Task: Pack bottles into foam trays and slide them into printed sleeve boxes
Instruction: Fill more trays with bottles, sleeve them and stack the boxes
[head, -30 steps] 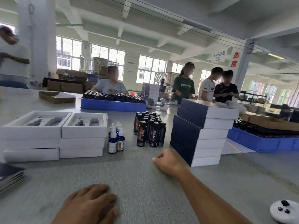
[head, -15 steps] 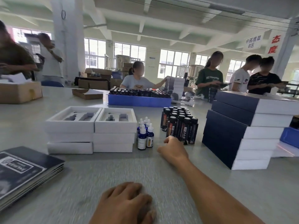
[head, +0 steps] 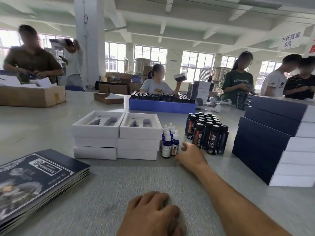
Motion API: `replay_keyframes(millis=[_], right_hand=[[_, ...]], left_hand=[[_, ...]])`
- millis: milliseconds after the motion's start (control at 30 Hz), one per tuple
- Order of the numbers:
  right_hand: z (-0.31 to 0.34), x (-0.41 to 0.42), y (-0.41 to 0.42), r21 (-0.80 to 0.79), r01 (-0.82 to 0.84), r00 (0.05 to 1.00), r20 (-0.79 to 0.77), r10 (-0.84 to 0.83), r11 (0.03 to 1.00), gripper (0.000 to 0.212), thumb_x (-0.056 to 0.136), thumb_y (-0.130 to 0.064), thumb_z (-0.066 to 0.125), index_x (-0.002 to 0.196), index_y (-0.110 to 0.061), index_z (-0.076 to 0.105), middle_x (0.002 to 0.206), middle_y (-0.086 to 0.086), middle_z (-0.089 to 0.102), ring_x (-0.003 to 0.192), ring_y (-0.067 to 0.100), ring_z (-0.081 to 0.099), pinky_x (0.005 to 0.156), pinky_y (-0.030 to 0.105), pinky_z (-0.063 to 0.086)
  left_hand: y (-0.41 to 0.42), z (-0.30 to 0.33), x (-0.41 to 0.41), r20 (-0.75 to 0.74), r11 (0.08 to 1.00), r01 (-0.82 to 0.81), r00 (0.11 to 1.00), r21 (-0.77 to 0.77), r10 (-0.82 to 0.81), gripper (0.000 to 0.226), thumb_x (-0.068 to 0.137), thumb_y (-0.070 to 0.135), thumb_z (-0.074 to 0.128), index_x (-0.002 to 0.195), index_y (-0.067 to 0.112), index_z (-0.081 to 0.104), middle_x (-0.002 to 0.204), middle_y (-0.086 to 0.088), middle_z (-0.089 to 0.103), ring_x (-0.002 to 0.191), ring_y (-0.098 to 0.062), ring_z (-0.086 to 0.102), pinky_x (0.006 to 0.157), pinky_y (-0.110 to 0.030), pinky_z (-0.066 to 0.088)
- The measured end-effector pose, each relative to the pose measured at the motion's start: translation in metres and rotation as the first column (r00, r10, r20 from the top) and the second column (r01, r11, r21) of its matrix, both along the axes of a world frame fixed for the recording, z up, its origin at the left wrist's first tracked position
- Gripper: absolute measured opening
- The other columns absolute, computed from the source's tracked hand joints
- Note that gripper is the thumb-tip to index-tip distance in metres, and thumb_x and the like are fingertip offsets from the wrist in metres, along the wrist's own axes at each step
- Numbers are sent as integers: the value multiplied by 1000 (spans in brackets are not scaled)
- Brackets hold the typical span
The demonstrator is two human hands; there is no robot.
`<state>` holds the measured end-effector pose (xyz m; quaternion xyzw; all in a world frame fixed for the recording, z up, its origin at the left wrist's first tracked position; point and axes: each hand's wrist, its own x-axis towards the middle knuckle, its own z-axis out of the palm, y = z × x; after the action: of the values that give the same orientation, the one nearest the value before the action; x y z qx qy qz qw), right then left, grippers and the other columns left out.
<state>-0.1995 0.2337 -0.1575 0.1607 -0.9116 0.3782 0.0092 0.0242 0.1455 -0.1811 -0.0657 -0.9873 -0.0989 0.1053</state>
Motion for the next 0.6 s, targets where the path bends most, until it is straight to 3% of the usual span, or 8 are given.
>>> replay_keyframes(millis=[33,100,167,233,300,400,500,600], right_hand=[[0,-1,-1,1,2,1000,-2,-2,1000,74,83,-20,67,151,-15,36,136,2,58,117,19,57,99,45,50],[0,-2,-3,8,15,1000,-17,-15,1000,75,86,-26,69,152,-16,35,140,-2,57,122,19,56,102,47,48],[0,-5,-5,27,24,998,-58,-23,999,72,89,-34,68,151,-18,36,142,-4,56,126,20,54,104,45,46],[0,-6,-7,57,32,995,-96,-26,998,70,89,-38,67,150,-20,39,141,-4,58,127,22,55,103,42,47],[0,-6,-9,84,40,992,-120,-30,996,69,87,-40,70,148,-24,42,136,-4,62,123,21,58,100,40,49],[-2,-3,-8,85,70,987,-150,-57,994,58,87,-45,70,140,-30,52,122,-5,70,112,20,63,90,35,51],[-6,5,-4,83,86,982,-175,-70,993,31,88,-42,68,116,-27,66,100,-2,72,89,18,64,74,30,50],[-4,16,4,67,77,987,-148,-67,995,15,86,-34,70,91,-21,63,89,0,69,78,15,62,76,36,56]], left_hand=[[1,0,3,45,999,-18,999,36,16,43,70,77,31,89,59,65,102,31,64,96,6,64,73,-29,54],[3,6,6,11,997,-70,998,15,69,42,67,78,28,81,60,64,93,32,65,87,7,65,63,-22,53],[0,7,2,-2,999,-38,999,-4,38,49,68,74,25,99,59,60,116,28,61,114,3,56,87,-39,50],[-3,-3,-4,-34,999,37,999,-17,-37,63,67,72,20,124,54,41,148,20,35,141,-3,23,109,-43,21],[-4,-2,-7,56,1000,21,998,-13,-20,65,68,74,18,128,53,32,154,17,24,144,-3,11,111,-38,11],[-6,-1,-9,92,1000,20,996,-11,-19,47,85,67,35,129,51,35,154,14,25,144,-6,14,111,-38,11],[-6,0,-11,69,999,36,997,-8,-35,39,91,53,51,128,48,40,152,14,29,143,-7,18,111,-38,11],[-8,1,-11,77,999,6,997,48,-9,40,92,45,53,130,43,43,150,13,33,141,-7,22,110,-34,12]])
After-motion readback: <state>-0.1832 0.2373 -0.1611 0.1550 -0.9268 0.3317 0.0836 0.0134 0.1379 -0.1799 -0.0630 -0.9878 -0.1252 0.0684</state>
